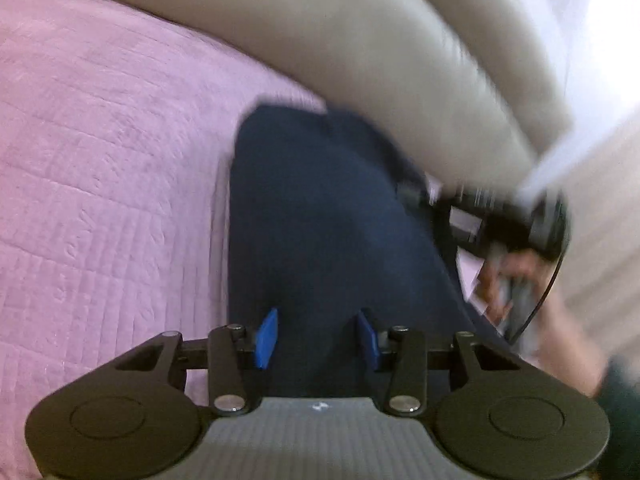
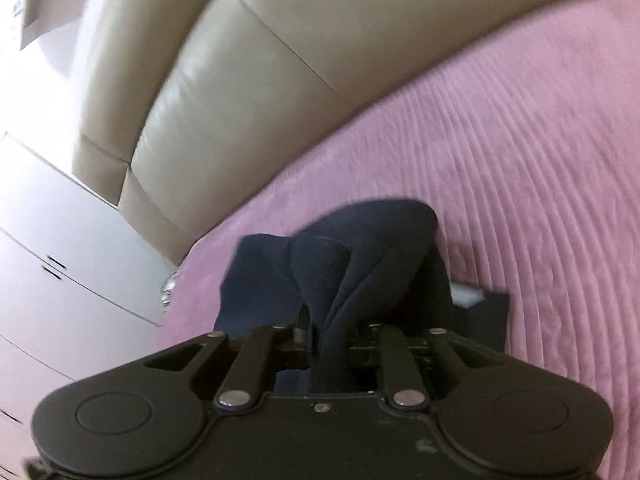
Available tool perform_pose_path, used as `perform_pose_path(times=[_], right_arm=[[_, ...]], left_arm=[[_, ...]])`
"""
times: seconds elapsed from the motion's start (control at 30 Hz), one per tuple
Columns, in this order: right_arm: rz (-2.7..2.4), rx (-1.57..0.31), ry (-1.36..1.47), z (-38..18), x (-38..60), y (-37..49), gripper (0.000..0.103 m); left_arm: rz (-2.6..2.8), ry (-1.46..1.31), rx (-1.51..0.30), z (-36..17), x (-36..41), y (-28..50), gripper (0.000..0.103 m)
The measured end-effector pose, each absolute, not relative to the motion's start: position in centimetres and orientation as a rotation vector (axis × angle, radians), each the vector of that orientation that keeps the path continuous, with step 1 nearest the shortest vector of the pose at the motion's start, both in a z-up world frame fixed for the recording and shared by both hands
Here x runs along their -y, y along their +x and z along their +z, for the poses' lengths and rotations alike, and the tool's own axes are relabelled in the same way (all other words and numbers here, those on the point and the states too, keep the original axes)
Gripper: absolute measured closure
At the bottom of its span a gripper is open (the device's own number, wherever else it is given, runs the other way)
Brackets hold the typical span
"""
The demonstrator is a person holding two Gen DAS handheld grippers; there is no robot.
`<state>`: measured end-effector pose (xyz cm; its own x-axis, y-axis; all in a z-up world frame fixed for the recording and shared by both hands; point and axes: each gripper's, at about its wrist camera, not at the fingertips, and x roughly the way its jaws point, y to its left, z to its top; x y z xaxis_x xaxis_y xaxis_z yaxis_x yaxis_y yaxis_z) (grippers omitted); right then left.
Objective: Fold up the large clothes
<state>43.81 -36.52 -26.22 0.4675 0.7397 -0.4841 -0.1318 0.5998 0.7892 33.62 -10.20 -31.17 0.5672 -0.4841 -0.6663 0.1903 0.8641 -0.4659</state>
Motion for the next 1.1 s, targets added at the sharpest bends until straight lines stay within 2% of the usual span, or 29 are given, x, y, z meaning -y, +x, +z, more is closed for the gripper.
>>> perform_pose_path(times=[0.03,0.1,0.13,0.27,0.3,0.33,0.37,0.47,0.53,0.6,0.7,0.73,0.8,0.83,0.87,0.9,1.03,1.07,1.1], right_arm=[[0.621,-0.96,0.806,-26.5,37.0,43.7,0.056],[0.661,-1.002,0.861,-26.9,37.6,42.5,0.021],[0.68,-1.026,0.87,-27.1,37.7,41.8,0.02],[0.712,-1.136,0.759,-27.1,35.8,38.7,0.02],[0.703,-1.102,0.696,-26.4,35.2,37.8,0.029],[0.688,-1.041,0.625,-25.3,34.6,36.7,0.05],[0.66,-0.987,0.568,-24.0,34.2,35.8,0.082],[0.685,-0.773,0.635,-20.5,34.6,32.8,0.084],[0.641,-0.734,0.59,-20.0,35.0,32.3,0.085],[0.564,-0.799,0.518,-22.2,35.7,33.1,0.086],[0.516,-0.941,0.635,-26.7,37.9,34.2,0.082],[0.532,-0.947,0.697,-27.2,38.6,33.9,0.078],[0.561,-0.975,0.8,-27.3,39.6,33.4,0.055],[0.588,-1.015,0.821,-27.0,39.9,33.0,0.049],[0.612,-1.045,0.82,-26.7,40.3,32.5,0.035],[0.63,-1.065,0.808,-26.2,40.6,31.6,0.026],[0.678,-1.146,0.724,-25.9,40.3,28.3,0.026],[0.685,-1.158,0.705,-26.1,40.1,27.8,0.029],[0.69,-1.166,0.684,-26.1,40.1,27.0,0.038]], left_arm=[[-0.395,-0.303,-0.89,-31.5,10.9,33.5,0.057],[-0.39,-0.272,-0.909,-31.7,11.1,33.4,0.057],[-0.394,-0.272,-0.918,-31.9,11.2,33.5,0.057],[-0.389,-0.2,-0.938,-31.8,11.8,34.1,0.056],[-0.381,-0.174,-0.936,-31.7,12.3,34.0,0.056],[-0.373,-0.149,-0.933,-31.5,12.8,33.8,0.056],[-0.362,-0.12,-0.93,-31.7,13.3,33.8,0.055],[-0.333,-0.091,-0.925,-31.4,14.1,33.8,0.053],[-0.342,-0.119,-0.898,-30.9,14.1,33.6,0.051],[-0.367,-0.145,-0.891,-30.7,14.1,33.6,0.05],[-0.379,-0.106,-0.904,-31.0,15.1,33.7,0.052],[-0.39,-0.073,-0.903,-31.1,15.7,33.6,0.052],[-0.384,0.026,-0.895,-31.4,17.2,33.2,0.047],[-0.377,0.052,-0.895,-31.6,17.6,33.1,0.044],[-0.373,0.064,-0.896,-31.7,17.7,33.0,0.041],[-0.372,0.063,-0.897,-31.9,17.5,33.0,0.041],[-0.379,0.032,-0.919,-31.8,16.7,33.1,0.041],[-0.379,0.047,-0.922,-31.9,16.8,33.1,0.041],[-0.379,0.064,-0.923,-31.9,16.8,33.0,0.04]])
